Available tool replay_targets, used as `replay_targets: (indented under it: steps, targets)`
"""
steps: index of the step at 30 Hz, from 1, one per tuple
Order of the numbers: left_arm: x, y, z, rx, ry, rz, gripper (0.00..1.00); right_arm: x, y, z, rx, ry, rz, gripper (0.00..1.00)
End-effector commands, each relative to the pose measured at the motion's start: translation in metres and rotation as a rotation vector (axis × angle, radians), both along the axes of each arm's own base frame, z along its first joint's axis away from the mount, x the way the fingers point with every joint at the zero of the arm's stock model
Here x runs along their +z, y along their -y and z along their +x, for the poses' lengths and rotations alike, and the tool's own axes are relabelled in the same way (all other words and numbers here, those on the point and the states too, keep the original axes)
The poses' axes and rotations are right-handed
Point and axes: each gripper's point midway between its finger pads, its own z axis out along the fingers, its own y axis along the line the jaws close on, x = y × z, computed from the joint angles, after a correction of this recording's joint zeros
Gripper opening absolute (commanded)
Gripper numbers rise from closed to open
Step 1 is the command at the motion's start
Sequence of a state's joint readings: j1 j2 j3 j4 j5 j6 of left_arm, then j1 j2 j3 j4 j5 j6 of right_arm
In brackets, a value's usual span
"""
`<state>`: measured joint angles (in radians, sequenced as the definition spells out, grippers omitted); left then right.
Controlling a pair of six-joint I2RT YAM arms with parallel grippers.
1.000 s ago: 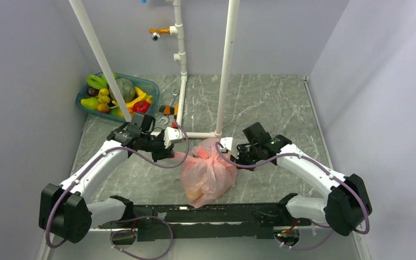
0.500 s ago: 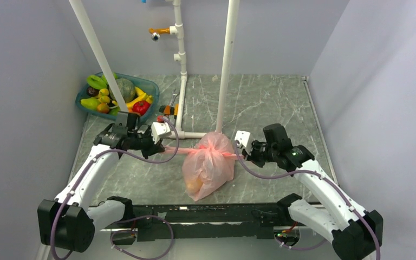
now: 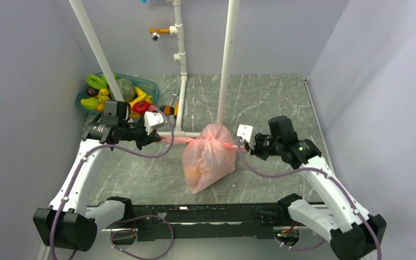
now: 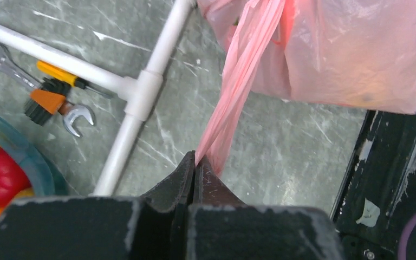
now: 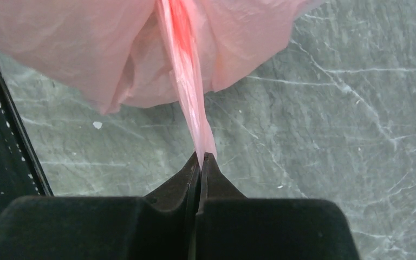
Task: Place the fake fruits into the plastic bag and tie a complex knot
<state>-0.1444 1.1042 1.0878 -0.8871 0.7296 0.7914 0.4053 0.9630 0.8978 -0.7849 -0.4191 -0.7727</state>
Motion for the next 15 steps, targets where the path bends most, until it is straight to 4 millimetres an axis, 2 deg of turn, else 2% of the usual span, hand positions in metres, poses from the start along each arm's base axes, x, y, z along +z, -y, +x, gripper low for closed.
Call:
replay_targets:
  steps: [1, 4, 7, 9, 12, 13, 15]
  targets:
    - [-0.058, -0.068, -0.003, 0.128, -0.028, 0.266, 0.0, -0.082, 0.086, -0.05, -0.085, -0.159, -0.376, 0.0]
    - [-0.098, -0.083, -0.004, 0.142, -0.049, 0.343, 0.0, -0.115, 0.095, -0.05, -0.12, -0.179, -0.414, 0.0]
    - [-0.119, -0.085, -0.003, 0.15, -0.077, 0.357, 0.0, -0.124, 0.096, -0.045, -0.124, -0.188, -0.423, 0.0]
    - [-0.11, -0.08, 0.001, 0.142, -0.071, 0.33, 0.0, -0.113, 0.09, -0.039, -0.129, -0.201, -0.405, 0.0]
    - [-0.071, -0.066, 0.0, 0.104, -0.019, 0.244, 0.0, -0.069, 0.079, -0.022, -0.151, -0.138, -0.337, 0.0]
    - [-0.064, -0.067, 0.001, 0.109, 0.007, 0.244, 0.0, -0.059, 0.077, -0.021, -0.155, -0.13, -0.324, 0.0]
    - [-0.064, -0.075, 0.004, 0.134, 0.031, 0.268, 0.0, -0.055, 0.08, -0.024, -0.159, -0.133, -0.331, 0.0]
